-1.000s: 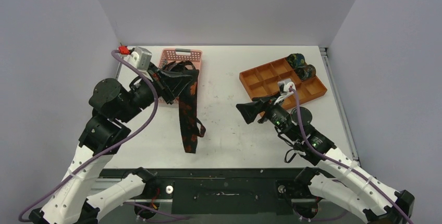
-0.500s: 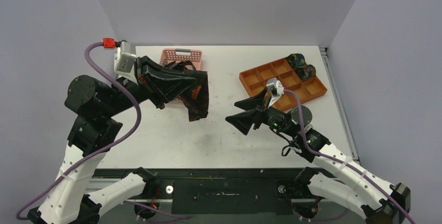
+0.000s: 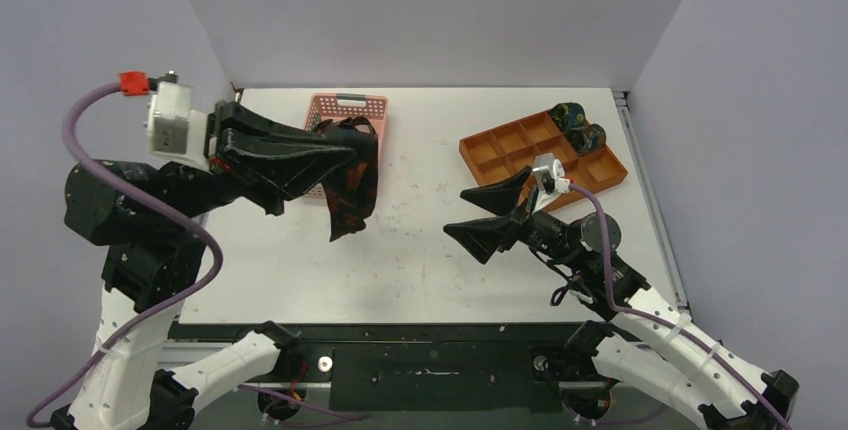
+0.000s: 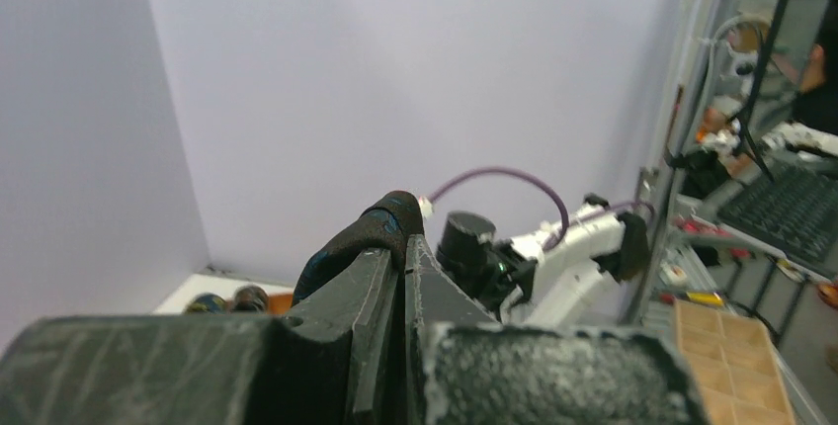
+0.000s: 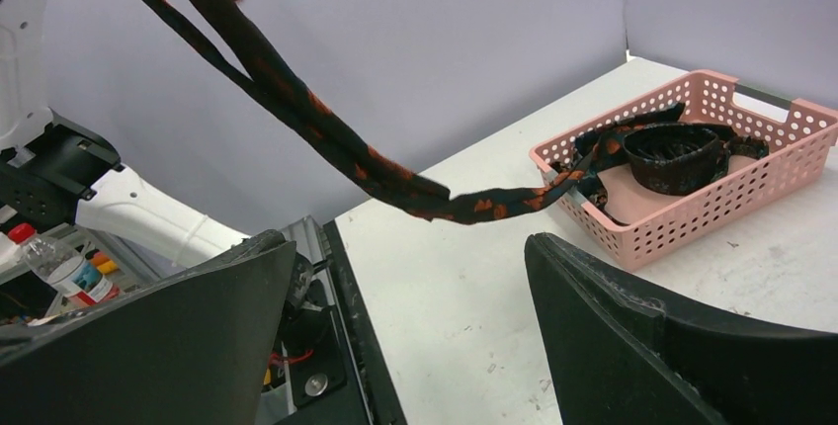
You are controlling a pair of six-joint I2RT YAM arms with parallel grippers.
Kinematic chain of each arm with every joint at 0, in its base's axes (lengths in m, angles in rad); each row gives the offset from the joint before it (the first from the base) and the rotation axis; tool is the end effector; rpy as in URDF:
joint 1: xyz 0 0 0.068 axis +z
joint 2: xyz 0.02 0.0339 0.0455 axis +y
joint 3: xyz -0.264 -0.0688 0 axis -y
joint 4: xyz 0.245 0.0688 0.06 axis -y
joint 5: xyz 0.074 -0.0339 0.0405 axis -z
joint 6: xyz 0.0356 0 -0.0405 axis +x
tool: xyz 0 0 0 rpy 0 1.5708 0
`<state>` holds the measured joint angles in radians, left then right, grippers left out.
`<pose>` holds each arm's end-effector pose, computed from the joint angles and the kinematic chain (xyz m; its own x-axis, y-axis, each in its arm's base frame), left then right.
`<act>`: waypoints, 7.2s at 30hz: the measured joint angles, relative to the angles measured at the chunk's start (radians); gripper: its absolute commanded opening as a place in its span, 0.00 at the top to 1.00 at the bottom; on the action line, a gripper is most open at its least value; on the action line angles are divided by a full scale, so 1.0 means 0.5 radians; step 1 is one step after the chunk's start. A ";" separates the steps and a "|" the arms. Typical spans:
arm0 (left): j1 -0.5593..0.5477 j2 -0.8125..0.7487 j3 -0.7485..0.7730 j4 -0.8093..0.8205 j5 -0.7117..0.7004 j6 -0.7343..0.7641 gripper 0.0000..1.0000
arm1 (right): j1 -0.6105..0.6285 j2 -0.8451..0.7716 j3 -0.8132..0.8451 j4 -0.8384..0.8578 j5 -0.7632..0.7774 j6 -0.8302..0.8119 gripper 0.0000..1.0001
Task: Roll the ties
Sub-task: Flatten out the tie at the center of the board.
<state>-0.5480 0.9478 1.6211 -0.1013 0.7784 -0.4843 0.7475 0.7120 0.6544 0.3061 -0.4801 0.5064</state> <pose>0.0754 -0.0753 0.5814 0.0016 -0.3893 -0.9211 0.9894 0.1344 -0.0551 0.1139 0.1280 0.3577 -0.2940 0.3141 -0.9027 -0.9019 0.2216 0.3708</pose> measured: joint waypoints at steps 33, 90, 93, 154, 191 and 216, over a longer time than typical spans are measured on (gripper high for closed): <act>-0.210 0.914 1.534 0.536 -0.858 -1.004 1.00 | 0.150 0.403 0.341 0.419 -0.159 0.127 0.10; -0.212 -0.315 -1.106 0.954 -0.080 -0.368 1.00 | 0.590 0.317 0.208 -0.087 0.523 -0.460 0.06; -0.214 -0.385 -1.107 0.784 -0.545 -0.302 1.00 | 0.589 0.181 0.107 -0.103 0.695 -0.459 0.07; -0.268 -0.278 -1.615 -0.195 -2.449 -0.043 1.00 | -0.303 0.206 1.159 -1.513 1.899 -0.164 0.95; -0.240 -0.174 -0.867 0.917 0.629 0.447 1.00 | -0.301 -0.186 0.144 -0.163 -0.553 0.553 0.10; -0.094 0.575 -0.565 1.256 0.298 1.360 1.00 | -0.156 0.327 -0.313 1.389 0.006 2.309 0.10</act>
<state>-0.5949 1.2354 1.3388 0.5266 0.9272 0.1959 0.6693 0.8753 0.4980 1.0004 -0.4770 1.6611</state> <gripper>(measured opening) 0.020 0.898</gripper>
